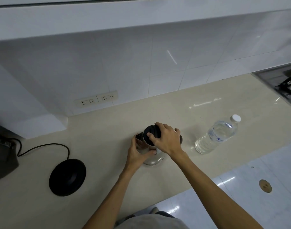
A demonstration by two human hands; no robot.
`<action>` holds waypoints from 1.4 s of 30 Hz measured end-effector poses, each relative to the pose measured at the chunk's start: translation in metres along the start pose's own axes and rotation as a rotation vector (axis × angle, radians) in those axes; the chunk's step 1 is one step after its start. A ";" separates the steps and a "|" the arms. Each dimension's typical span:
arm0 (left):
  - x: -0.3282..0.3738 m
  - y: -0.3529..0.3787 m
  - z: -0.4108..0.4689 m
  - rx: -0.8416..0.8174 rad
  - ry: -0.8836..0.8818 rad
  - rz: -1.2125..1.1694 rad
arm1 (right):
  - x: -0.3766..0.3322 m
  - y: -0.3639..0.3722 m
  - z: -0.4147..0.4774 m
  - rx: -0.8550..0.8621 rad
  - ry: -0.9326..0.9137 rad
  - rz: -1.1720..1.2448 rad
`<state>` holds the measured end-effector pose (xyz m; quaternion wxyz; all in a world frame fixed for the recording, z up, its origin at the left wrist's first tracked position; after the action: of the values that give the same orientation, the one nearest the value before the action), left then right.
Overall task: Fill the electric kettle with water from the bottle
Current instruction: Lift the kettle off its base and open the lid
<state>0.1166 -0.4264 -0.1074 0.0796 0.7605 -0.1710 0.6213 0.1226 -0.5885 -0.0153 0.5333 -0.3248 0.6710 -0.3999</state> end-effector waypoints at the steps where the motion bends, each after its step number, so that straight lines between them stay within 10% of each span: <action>1: -0.001 0.000 0.000 0.003 -0.002 0.003 | 0.000 0.000 -0.001 -0.002 0.013 0.004; 36: -0.006 -0.005 0.003 -0.014 -0.026 0.103 | -0.013 -0.004 -0.003 -0.006 0.035 -0.055; 42: -0.007 -0.009 0.003 0.004 -0.010 0.113 | 0.003 -0.033 0.000 -0.042 -0.002 0.343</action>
<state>0.1211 -0.4182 -0.1140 0.0421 0.7529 -0.2130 0.6213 0.1219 -0.6068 0.0121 0.5876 -0.2169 0.7241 -0.2886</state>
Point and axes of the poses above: each hand's wrist, its own z-axis towards the middle knuckle, its own y-axis out of the palm, x = y × z, the point moved 6 cm from there along z, towards the middle knuckle, and after that the axes turned 7 degrees about -x, right-handed, at the moved point
